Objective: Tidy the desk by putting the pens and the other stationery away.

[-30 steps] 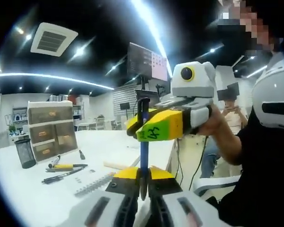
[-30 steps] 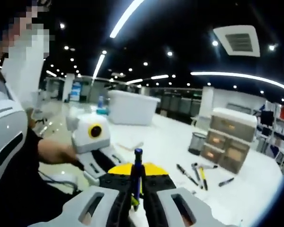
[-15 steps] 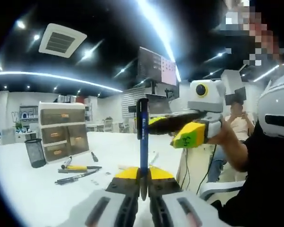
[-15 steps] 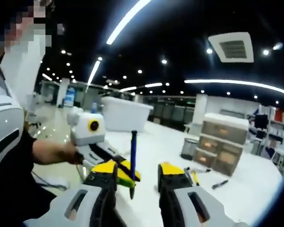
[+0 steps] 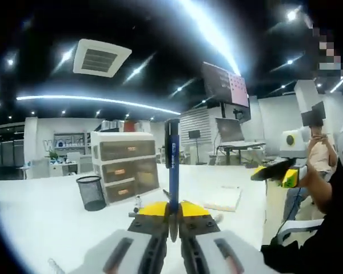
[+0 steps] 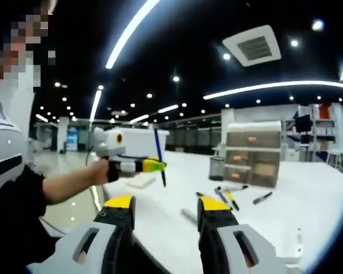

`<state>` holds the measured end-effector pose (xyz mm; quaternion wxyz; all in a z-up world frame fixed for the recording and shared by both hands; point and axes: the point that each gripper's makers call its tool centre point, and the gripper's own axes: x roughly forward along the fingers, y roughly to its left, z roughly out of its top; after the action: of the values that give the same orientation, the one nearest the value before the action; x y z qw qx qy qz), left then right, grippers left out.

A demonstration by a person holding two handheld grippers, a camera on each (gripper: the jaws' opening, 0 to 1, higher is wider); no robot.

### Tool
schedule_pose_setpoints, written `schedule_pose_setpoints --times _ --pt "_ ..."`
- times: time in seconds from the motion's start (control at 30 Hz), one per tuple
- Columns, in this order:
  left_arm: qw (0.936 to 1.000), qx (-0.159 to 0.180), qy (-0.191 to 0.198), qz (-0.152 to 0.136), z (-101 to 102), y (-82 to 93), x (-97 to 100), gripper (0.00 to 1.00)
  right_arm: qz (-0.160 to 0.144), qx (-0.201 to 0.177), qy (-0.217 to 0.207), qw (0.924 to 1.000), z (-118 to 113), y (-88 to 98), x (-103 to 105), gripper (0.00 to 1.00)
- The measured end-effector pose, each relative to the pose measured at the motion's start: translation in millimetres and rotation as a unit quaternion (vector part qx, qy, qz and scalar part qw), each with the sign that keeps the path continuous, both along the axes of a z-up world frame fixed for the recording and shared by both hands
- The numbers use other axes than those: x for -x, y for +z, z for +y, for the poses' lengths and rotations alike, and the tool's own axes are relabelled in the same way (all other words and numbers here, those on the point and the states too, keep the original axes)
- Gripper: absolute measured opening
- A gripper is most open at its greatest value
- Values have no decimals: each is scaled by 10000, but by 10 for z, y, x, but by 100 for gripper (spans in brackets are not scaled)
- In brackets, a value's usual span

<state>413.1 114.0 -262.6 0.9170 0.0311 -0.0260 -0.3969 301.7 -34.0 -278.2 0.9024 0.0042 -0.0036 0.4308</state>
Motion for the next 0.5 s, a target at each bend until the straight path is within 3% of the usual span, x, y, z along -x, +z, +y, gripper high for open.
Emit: schedule_pose_setpoints --times 0.27,0.5 --pt "9994 25 333 110 205 85 -329 7 174 -42 -308 9994 -277 -158 31 43" --pt "9987 3 513 -78 264 365 -487 7 196 -119 -422 9988 -382 -162 64 47"
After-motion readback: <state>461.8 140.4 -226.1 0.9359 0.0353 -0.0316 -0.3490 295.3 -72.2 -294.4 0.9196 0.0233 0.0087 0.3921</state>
